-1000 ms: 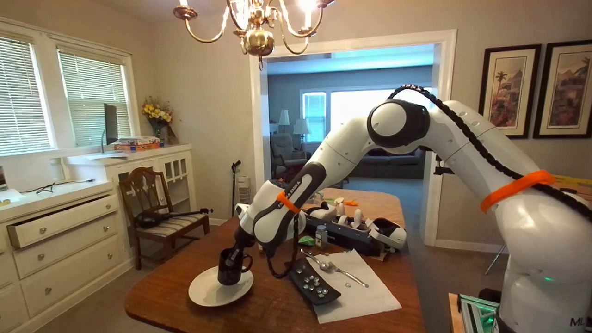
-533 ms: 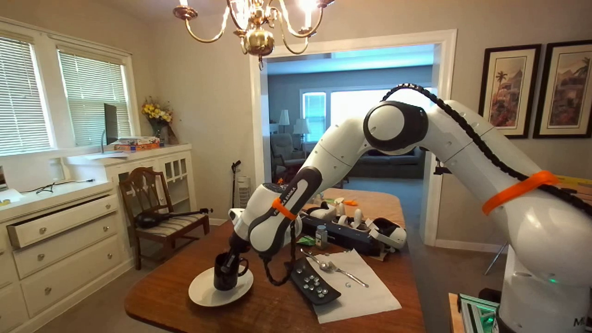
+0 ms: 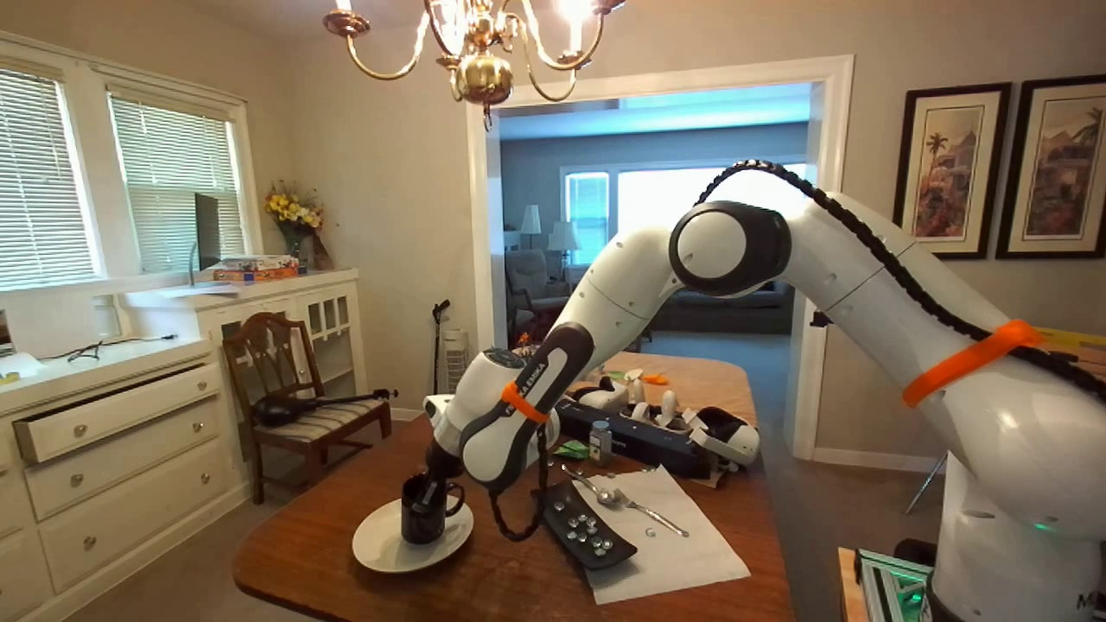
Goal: Put the black cup on the white plate
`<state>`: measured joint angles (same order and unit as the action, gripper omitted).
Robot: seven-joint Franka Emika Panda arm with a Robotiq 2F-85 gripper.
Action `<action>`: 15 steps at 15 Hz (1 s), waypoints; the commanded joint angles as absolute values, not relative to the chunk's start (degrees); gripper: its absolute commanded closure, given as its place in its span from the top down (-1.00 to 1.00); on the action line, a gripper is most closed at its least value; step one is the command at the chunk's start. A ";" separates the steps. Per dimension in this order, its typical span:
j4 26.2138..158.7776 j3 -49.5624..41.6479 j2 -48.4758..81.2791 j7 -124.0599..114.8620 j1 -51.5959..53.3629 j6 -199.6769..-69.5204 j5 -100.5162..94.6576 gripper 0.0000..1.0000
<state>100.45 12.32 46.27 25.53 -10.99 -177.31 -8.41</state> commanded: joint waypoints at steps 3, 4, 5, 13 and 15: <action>97.31 11.55 48.06 22.27 -10.36 -174.65 -8.88 -0.95; 97.08 11.56 48.23 21.97 -10.41 -174.27 -8.75 -0.95; 96.80 11.62 48.40 21.81 -10.51 -174.02 -8.66 -0.95; 93.08 11.25 47.45 19.06 -10.93 -172.20 -7.37 0.48; 93.78 7.99 44.54 16.44 -9.20 -171.91 -7.29 0.75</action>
